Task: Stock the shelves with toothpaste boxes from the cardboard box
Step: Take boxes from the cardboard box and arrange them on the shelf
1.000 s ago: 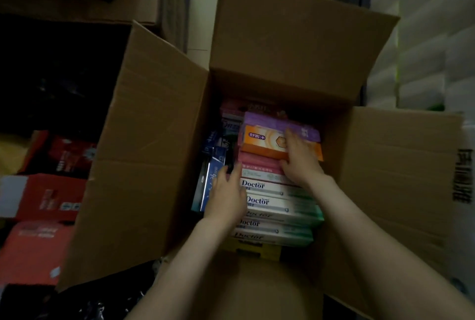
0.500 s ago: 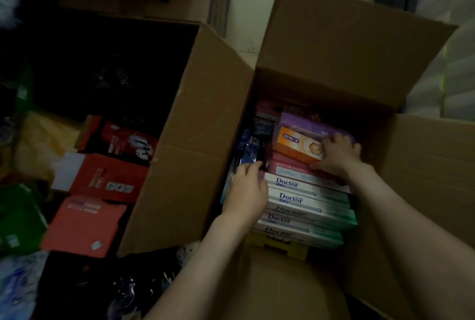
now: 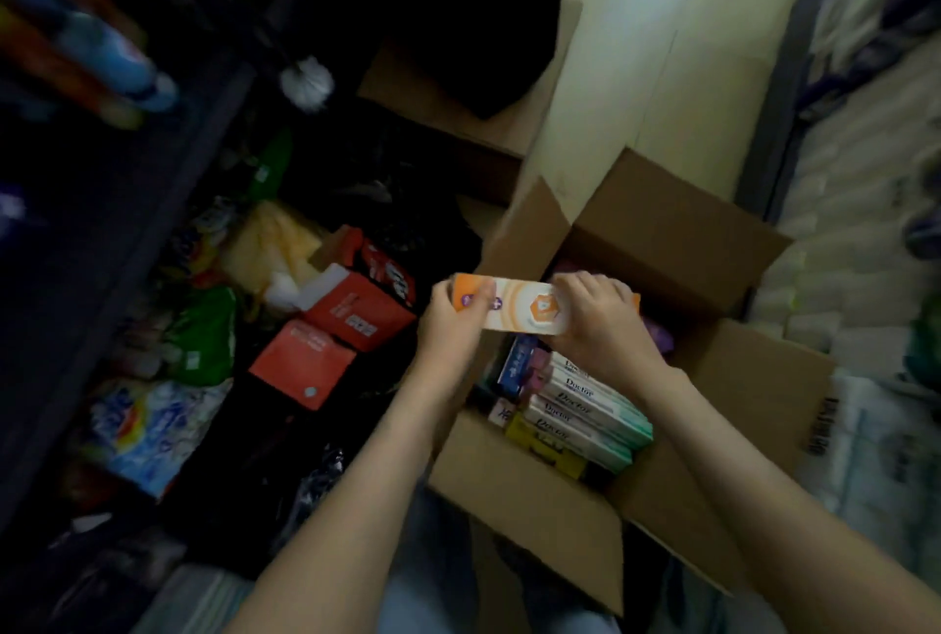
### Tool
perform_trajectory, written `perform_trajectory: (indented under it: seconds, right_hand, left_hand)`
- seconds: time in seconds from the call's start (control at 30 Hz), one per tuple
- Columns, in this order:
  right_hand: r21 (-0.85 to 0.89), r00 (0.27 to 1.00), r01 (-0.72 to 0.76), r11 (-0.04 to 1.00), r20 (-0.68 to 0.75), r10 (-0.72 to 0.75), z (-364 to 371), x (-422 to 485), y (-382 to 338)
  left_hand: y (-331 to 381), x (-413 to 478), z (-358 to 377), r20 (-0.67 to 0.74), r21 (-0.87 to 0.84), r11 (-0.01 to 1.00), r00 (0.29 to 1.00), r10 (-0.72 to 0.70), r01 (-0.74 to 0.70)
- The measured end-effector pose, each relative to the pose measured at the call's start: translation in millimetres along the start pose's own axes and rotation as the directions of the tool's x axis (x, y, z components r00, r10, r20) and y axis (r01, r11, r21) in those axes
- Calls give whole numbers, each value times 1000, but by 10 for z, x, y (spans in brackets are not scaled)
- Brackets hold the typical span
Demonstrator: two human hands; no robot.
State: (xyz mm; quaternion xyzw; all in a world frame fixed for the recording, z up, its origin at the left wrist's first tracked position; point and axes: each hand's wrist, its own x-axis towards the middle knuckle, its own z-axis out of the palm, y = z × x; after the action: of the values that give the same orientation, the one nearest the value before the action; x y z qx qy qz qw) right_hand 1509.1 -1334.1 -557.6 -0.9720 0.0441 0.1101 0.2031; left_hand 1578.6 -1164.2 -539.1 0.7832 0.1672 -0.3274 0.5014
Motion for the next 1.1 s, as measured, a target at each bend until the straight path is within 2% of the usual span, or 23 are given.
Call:
perform_trajectory:
  seconds: [0.1,0.2,0.33,0.47,0.53,0.63,0.7,0.77,0.8,0.87,1.0,1.1]
  right_hand:
    - [23,991,132,991,-15,-131,-482,209,-668]
    - [30,959,283,959,22,-283,-780,446,-1391]
    - [6,844,536,844,29,-536,-1012,672,-2418]
    - [-32,726,687,726,69,-684,-1083,820,-3435]
    - [-45,658,753,656,48,-752,-1069,876,-3874]
    - [-119,511,856,504,37,-859,-1012,968,-4446]
    - [-161,415,900,404,40,-909,-965,1030,-4773]
    - [-172,349,923,343,5,-937,-869,1105,-5067]
    - [-183,310,934,308,-16,-951,-809,1150,-5209]
    - [-210,218,951,225,-56,-974,-679,1261,-5487]
    - [-331,48,940,83,-113,-992,-377,1612,-5970]
    - [-352,27,933,78,-148,-989,-70,1823,-6280]
  left_hand:
    - [330,-374,-664,-147,-128,989,987,58,-77]
    - [465,-692,-1345,-337,-199,967,938,83,-157]
    - [486,-1128,-2264,-526,-313,917,849,49,-246]
    - [408,-1561,-3094,-624,-362,899,780,-38,-246]
    - [313,-1719,-3478,-672,-266,945,739,-41,-189]
    - [80,-1931,-4049,-739,123,992,663,118,-40]
    - [-54,-2045,-4378,-697,425,904,654,293,49]
    - [-131,-2081,-4625,-612,672,726,664,430,149]
    - [-149,-2065,-4717,-573,742,645,674,466,185]
    - [-193,-1974,-4884,-548,797,556,672,498,237]
    - [-419,-1605,-5335,-630,768,540,557,542,343]
    - [-649,-1284,-5639,-666,745,550,472,578,379]
